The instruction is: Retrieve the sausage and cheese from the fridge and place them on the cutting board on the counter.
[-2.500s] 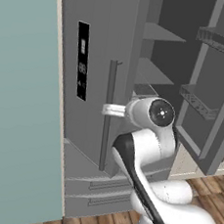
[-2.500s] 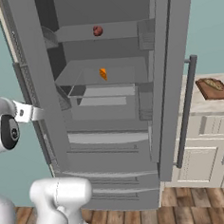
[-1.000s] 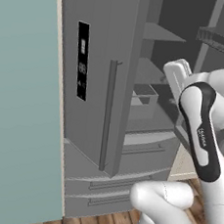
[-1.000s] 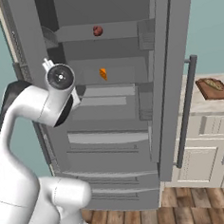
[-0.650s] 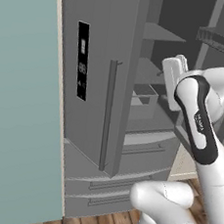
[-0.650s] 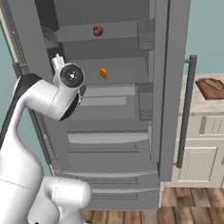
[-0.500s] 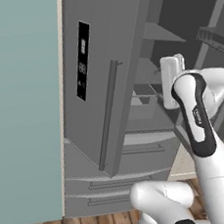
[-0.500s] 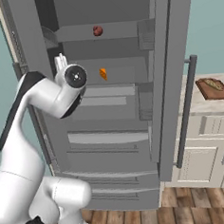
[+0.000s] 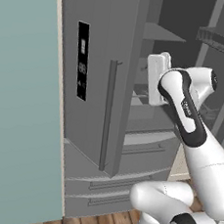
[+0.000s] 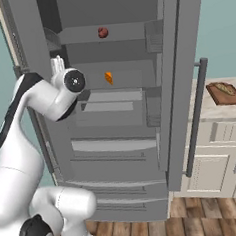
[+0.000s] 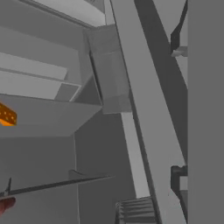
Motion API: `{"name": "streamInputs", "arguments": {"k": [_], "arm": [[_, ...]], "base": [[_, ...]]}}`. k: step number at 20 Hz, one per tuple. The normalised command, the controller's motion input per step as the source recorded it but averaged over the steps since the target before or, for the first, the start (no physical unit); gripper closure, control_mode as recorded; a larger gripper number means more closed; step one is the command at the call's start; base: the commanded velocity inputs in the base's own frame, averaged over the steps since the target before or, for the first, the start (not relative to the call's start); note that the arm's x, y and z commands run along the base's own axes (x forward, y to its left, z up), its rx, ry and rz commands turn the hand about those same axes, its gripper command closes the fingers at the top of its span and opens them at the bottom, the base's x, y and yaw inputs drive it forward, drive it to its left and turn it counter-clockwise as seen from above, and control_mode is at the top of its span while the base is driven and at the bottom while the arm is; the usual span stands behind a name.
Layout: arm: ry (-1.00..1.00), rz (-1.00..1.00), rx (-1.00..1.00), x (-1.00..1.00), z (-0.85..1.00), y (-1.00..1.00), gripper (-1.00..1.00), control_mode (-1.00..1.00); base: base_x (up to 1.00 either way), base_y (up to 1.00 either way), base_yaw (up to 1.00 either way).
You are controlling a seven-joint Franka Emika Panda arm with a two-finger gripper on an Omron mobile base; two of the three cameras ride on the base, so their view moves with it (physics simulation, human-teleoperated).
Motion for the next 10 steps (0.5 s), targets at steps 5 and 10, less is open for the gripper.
{"name": "streamInputs", "arguments": {"k": [5,10], "arm": [[0.00,0.06,0.00,0.00,0.00,0.39,-1.00,-1.00],[0.00,0.10,0.02,-0.07,0.00,0.23,-1.00,-1.00]], "base": [[0.00,0.00,0.00],[0.00,0.00,0.00]]}}
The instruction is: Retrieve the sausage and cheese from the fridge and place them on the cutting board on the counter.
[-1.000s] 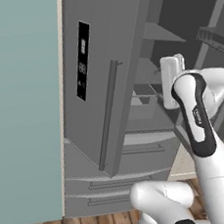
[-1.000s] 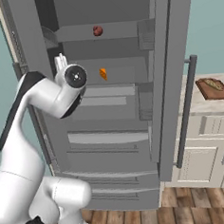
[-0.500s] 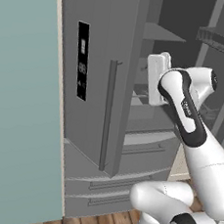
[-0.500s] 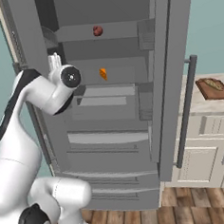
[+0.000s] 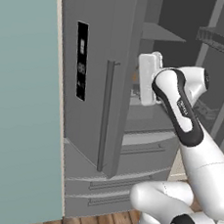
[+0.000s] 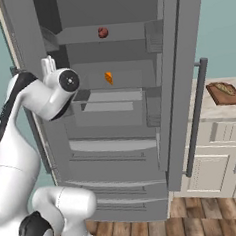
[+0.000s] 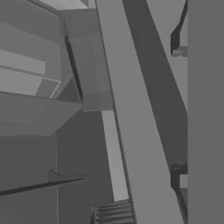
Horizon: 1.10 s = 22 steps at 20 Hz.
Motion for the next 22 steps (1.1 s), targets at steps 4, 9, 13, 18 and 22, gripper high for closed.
{"name": "streamInputs", "arguments": {"k": [4,9,13,18,22], "arm": [[0.00,0.13,0.03,-0.57,0.00,0.33,-1.00,-1.00],[0.00,0.12,0.02,-0.62,0.00,0.57,-1.00,-1.00],[0.00,0.10,0.00,-0.21,0.00,0.79,-1.00,-1.00],[0.00,0.07,0.00,0.02,0.01,0.92,-1.00,-1.00],[0.00,0.01,0.00,0.02,0.10,0.22,-1.00,-1.00]], "base": [[0.00,0.00,0.00],[0.00,0.00,0.00],[0.00,0.00,0.00],[0.00,0.00,0.00],[0.00,0.00,0.00]]}}
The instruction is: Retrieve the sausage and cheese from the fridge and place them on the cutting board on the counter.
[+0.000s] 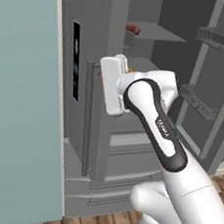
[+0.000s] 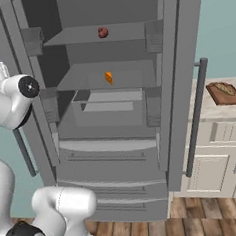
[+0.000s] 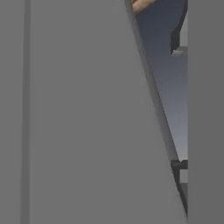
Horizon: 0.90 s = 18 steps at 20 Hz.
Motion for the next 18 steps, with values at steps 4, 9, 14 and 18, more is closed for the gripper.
{"name": "streamInputs", "arguments": {"k": [4,9,14,18], "arm": [[0.00,0.02,0.00,0.00,0.06,0.13,-1.00,-1.00],[0.00,0.03,0.00,0.08,0.01,0.58,-1.00,-1.00],[0.00,0.01,0.00,0.31,0.00,0.99,-1.00,-1.00],[0.00,0.01,0.00,0.44,-0.05,1.00,-1.00,-1.00]], "base": [[0.00,0.00,0.00],[0.00,0.00,0.00],[0.00,0.00,0.00],[0.00,0.00,0.00]]}}
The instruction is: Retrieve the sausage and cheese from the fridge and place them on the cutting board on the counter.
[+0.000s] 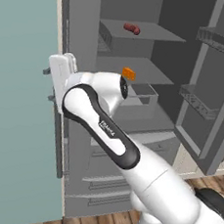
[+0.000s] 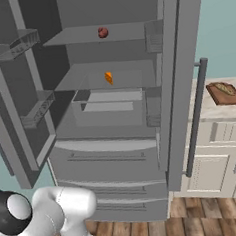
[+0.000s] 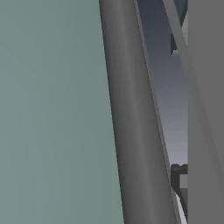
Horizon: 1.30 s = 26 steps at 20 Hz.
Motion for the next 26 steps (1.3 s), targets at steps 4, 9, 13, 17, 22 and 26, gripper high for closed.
{"name": "streamInputs", "arguments": {"k": [4,9,13,17,22,26], "arm": [[0.00,0.01,0.00,0.16,-0.02,0.51,-1.00,-1.00],[0.00,0.00,-0.07,-0.63,0.15,-0.53,-1.00,-1.00],[0.00,0.00,-0.14,-1.00,0.32,-0.93,-1.00,-1.00],[0.00,0.00,-0.16,-0.74,0.22,-1.00,-1.00,-1.00],[0.05,-0.05,-0.22,0.10,0.00,-1.00,-1.00,-1.00],[0.00,-0.01,-0.27,0.03,0.00,-1.00,-1.00,-1.00]], "base": [[0.00,0.00,0.00],[0.00,0.00,0.00],[0.00,0.00,0.00],[0.00,0.00,0.00],[0.00,0.00,0.00],[0.00,0.00,0.00]]}}
